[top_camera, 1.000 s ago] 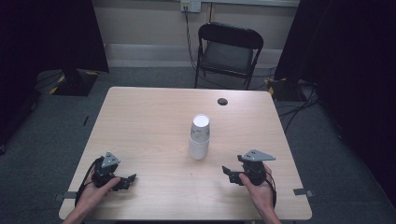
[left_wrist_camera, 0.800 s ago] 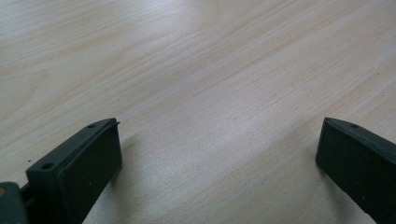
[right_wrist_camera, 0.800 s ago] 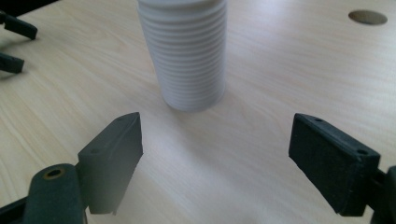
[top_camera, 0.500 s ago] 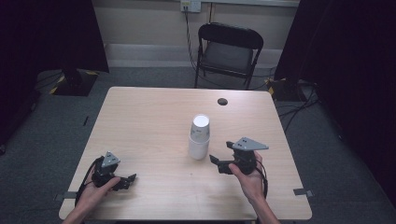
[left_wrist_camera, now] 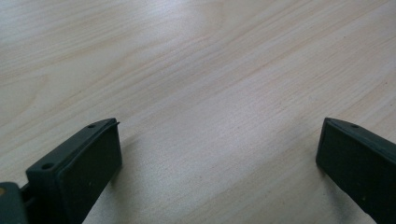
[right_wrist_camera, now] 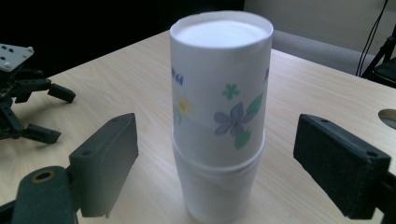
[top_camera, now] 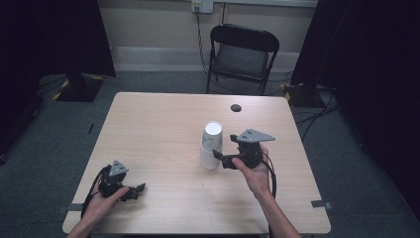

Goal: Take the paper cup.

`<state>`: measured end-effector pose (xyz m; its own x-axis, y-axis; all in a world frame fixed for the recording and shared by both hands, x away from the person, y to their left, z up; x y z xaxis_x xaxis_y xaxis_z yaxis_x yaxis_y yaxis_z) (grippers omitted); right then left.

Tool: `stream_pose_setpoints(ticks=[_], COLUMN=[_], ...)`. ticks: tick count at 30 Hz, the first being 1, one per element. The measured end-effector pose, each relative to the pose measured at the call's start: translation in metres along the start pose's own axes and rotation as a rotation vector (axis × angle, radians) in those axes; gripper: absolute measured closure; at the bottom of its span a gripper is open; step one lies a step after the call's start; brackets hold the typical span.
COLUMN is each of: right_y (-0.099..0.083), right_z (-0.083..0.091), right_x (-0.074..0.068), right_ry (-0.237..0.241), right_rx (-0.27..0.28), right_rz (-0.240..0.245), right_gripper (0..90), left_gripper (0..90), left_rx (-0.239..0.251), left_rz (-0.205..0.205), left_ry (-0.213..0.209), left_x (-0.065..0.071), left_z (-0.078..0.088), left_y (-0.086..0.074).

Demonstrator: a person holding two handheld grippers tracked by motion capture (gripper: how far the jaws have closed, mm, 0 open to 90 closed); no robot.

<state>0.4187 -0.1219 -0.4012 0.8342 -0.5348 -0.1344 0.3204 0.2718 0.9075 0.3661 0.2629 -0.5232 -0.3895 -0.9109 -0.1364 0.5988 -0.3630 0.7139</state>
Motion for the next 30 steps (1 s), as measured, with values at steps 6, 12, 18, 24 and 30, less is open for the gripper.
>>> stream_pose_setpoints(ticks=[6, 12, 18, 24, 30], right_y=[0.003, 0.01, 0.01, 0.013, 0.011], right_z=[-0.012, -0.023, -0.036, -0.043, -0.049], right_x=[0.002, 0.003, 0.007, 0.014, 0.02], right_ry=[0.009, 0.0, -0.008, -0.012, 0.004], right_rx=[0.005, 0.012, 0.009, 0.025, 0.041], right_rz=[0.026, 0.038, 0.037, 0.024, 0.011], right_gripper=[13.5, 13.5, 13.9, 16.9, 20.1], left_gripper=[0.0, 0.0, 0.0, 0.0, 0.0], left_rx=[0.0, 0.0, 0.0, 0.0, 0.0], left_rz=[0.001, -0.001, 0.0, 0.0, -0.001], left_ry=[0.0, 0.001, 0.0, 0.001, -0.001], left_x=[0.0, 0.0, 0.0, 0.0, 0.0], left_z=[0.0, 0.0, 0.0, 0.0, 0.0], left_y=[0.0, 0.0, 0.0, 0.0, 0.0])
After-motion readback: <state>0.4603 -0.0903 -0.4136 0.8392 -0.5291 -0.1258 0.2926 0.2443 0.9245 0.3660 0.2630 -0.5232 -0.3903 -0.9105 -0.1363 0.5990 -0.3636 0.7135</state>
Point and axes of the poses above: each handheld gripper's, and its own axes: z roughly backward along the jaws, y roughly out of its top, x roughly to its right, the point moved 3 cm from there along -z, roughly forward along the jaws, and after that the axes turned 12 degrees about y, right-handed, at the moved point
